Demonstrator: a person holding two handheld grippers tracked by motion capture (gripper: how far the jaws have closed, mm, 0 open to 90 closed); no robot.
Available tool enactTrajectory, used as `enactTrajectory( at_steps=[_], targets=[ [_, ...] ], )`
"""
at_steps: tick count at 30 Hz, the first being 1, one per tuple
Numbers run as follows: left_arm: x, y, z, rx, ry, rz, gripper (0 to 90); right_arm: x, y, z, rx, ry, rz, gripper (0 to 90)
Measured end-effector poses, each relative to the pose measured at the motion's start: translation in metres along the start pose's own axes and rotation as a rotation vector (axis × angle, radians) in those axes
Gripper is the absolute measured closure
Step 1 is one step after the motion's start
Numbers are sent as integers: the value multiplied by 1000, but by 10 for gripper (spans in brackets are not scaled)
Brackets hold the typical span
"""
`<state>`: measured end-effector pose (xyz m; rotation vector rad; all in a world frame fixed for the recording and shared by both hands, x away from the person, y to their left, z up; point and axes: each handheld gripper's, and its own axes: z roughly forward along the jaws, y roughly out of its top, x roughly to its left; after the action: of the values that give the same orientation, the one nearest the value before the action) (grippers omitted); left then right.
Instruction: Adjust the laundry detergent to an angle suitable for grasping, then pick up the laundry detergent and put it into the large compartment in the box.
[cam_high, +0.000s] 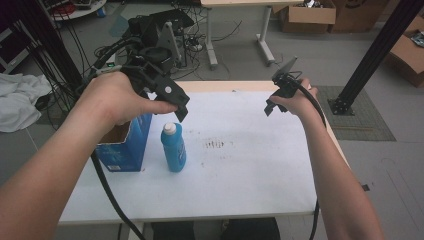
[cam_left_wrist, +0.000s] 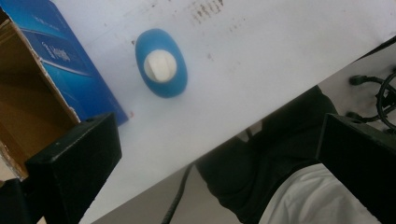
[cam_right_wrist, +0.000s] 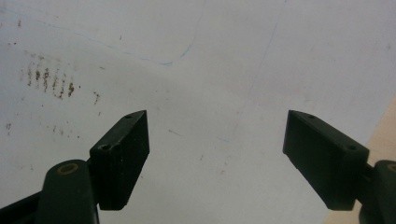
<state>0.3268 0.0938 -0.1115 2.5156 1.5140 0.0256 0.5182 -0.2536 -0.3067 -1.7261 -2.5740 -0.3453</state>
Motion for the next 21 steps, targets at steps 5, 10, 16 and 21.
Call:
enactTrajectory(
  at_steps=[5, 10, 16, 21],
  targets=[
    [1, 0, 0, 2, 3, -3, 5, 1, -1, -2, -5, 3, 2, 230],
    [2, 3, 4, 1, 6, -8, 3, 3, -1, -1, -1, -1, -7, 235],
    [4, 8, 9, 4, 6, -13, 3, 5, 2, 3, 4, -6, -20, 230],
    [7, 13, 18, 2, 3, -29, 5, 4, 2, 3, 0, -6, -21, 228]
  ],
)
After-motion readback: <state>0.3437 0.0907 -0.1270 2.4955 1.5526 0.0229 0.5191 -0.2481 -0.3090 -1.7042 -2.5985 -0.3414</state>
